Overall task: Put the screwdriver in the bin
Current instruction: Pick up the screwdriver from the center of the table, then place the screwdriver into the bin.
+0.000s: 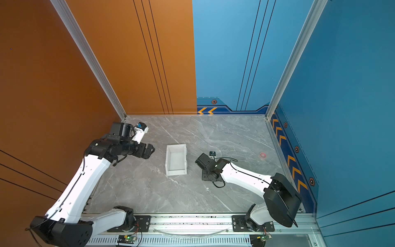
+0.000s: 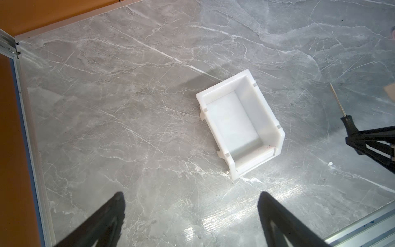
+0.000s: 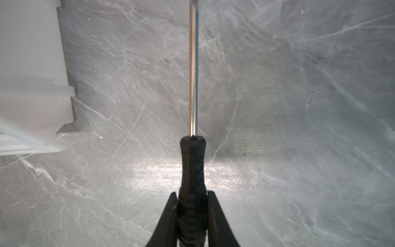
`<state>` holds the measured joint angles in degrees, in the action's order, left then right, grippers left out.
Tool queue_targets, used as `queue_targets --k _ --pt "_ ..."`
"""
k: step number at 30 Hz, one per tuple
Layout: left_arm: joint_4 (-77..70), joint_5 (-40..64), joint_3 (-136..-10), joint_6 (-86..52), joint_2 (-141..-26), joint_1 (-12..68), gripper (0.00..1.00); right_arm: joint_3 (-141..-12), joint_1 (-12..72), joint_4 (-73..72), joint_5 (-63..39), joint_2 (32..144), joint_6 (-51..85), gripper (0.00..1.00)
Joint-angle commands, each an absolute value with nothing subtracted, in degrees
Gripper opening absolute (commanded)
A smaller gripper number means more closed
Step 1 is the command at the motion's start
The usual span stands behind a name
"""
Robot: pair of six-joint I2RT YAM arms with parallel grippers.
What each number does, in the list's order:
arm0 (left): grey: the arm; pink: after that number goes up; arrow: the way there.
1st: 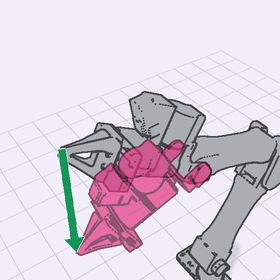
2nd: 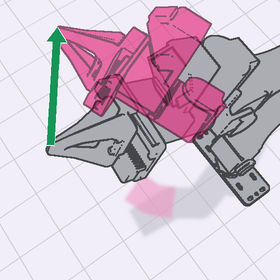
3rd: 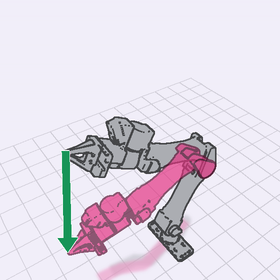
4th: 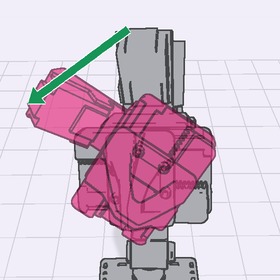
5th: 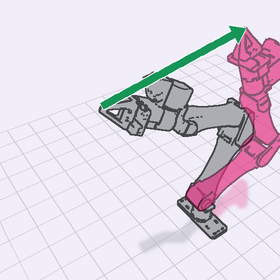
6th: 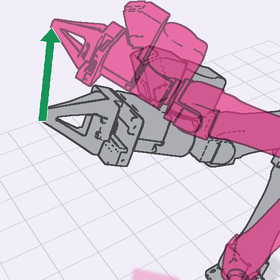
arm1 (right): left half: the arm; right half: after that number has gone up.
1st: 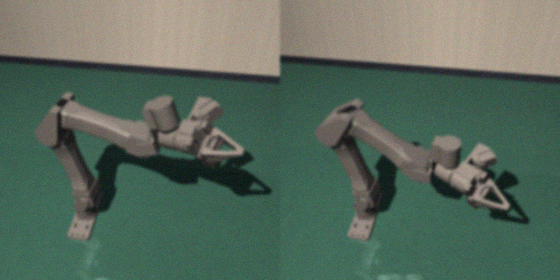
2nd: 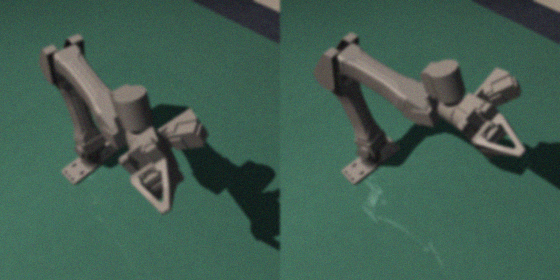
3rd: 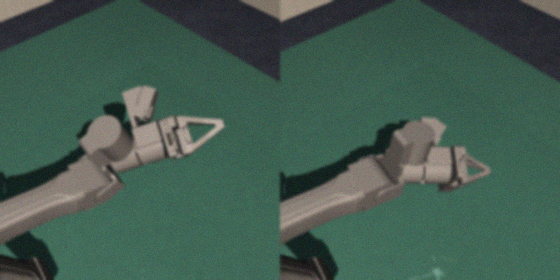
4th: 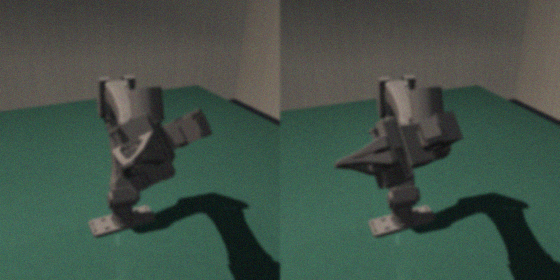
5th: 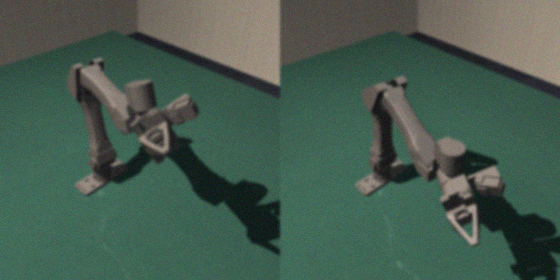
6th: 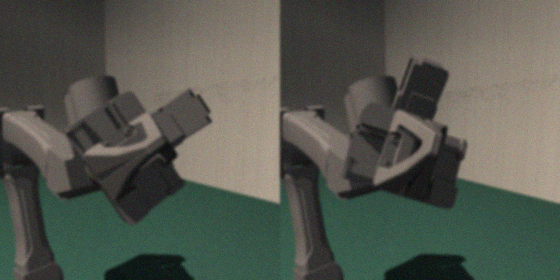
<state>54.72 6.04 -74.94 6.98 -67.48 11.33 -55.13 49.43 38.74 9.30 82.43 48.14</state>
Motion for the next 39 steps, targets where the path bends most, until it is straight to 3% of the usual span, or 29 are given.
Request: queue_targets --k 1,22,39 --pt "55.41 6.61 -73.96 8.20 -65.97 11.65 0.98 -60.05 49.05 42.77 11.43 83.20 44.15 0.18" --pt "55.33 11.41 -73.45 5.94 -64.96 9.61 0.98 -87.50 55.87 46.80 8.59 99.10 35.47 0.18" --pt "55.29 17.12 -72.92 5.29 -62.63 6.07 0.98 -99.34 58.80 46.83 4.83 114.06 31.30 0.18"
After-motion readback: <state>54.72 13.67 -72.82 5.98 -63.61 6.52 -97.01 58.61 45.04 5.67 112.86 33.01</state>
